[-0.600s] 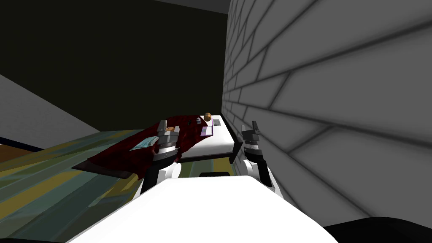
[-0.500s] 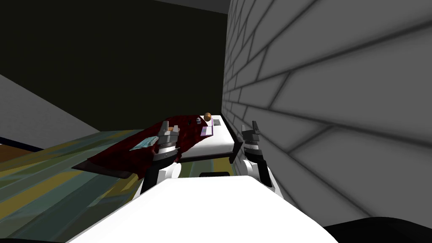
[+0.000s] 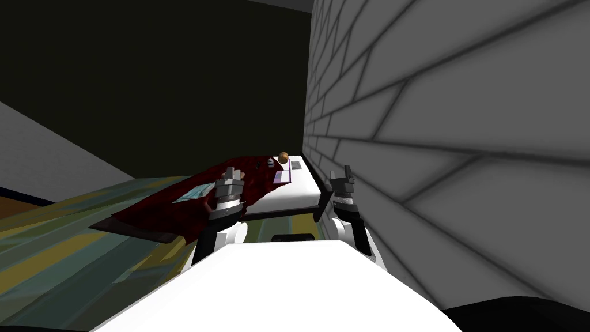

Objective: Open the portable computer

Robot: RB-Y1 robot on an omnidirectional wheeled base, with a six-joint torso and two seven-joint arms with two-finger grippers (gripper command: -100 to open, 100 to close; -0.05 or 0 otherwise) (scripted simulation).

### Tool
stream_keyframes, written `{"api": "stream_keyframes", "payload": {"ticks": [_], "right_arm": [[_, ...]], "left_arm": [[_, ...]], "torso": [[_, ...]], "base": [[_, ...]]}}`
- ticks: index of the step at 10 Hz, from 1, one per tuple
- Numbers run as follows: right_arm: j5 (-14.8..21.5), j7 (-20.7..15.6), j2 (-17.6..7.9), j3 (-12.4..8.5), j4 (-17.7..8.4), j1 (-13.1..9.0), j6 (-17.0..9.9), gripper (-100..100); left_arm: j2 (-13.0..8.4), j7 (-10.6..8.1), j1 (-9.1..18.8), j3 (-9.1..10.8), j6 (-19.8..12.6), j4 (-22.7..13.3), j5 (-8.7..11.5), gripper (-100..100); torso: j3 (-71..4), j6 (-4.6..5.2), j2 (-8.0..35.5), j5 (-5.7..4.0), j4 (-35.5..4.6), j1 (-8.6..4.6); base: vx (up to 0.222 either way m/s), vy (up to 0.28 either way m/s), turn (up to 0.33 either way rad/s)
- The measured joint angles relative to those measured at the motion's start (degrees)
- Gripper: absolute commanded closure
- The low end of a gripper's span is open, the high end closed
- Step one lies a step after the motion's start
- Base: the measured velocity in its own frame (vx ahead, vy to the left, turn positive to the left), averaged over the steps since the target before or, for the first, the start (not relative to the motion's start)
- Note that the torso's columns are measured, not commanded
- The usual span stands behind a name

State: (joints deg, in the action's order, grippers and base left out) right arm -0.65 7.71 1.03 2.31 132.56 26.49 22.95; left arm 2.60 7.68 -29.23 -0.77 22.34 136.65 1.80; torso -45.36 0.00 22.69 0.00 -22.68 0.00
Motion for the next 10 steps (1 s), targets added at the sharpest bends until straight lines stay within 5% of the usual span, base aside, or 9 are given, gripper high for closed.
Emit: {"api": "stream_keyframes", "payload": {"ticks": [3,4,10], "right_arm": [[0.0,0.0,0.0,0.0,0.0,0.0,0.0,0],[0.0,0.0,0.0,0.0,0.0,0.0,0.0,0],[0.0,0.0,0.0,0.0,0.0,0.0,0.0,0]], "left_arm": [[0.0,0.00,0.0,0.00,0.0,0.0,0.0,0],[0.0,0.00,0.0,0.00,0.0,0.0,0.0,-100],[-9.0,-0.11,5.8,0.03,-1.7,-6.4,-0.7,-100]], "torso": [[-25.4,0.00,12.7,0.00,-12.7,0.00],[-33.8,0.00,16.9,0.00,-16.9,0.00],[-39.2,0.00,19.6,-0.01,-19.6,-0.01]], "base": [[0.000,0.000,0.000],[0.006,-0.004,-0.001],[0.002,-0.015,-0.002]]}}
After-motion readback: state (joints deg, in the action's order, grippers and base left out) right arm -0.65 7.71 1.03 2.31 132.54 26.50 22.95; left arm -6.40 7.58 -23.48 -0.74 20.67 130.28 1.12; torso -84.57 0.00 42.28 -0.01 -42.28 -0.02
